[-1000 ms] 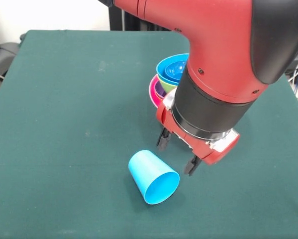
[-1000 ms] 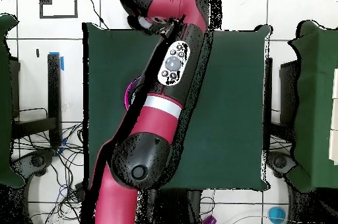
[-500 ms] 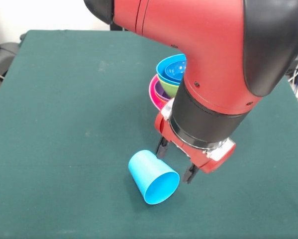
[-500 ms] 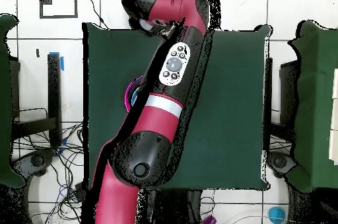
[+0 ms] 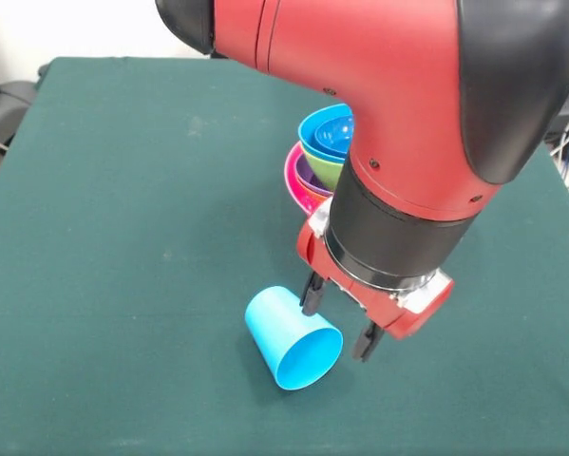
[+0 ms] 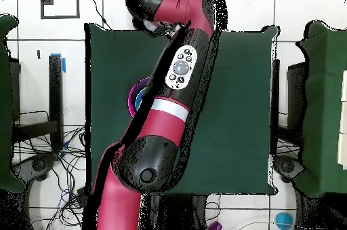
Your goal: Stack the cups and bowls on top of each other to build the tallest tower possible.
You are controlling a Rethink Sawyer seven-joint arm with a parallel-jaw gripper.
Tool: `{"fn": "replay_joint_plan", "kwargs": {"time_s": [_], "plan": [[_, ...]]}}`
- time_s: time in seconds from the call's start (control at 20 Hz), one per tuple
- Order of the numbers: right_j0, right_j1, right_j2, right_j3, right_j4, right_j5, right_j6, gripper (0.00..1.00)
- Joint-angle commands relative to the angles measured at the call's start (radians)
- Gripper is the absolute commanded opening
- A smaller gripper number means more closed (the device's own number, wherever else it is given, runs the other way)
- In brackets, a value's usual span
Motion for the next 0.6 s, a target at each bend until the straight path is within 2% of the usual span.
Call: {"fn": "replay_joint_plan", "kwargs": {"time_s": [0.05,0.35,0.6], "plan": [[0.049,-0.034,0.15,0.159,-0.126,-0.041,-0.019,1.0],[0.076,-0.09,0.184,0.246,-0.2,-0.036,-0.049,1.0],[0.12,-0.142,0.24,0.358,-0.259,-0.089,-0.055,1.0]]}}
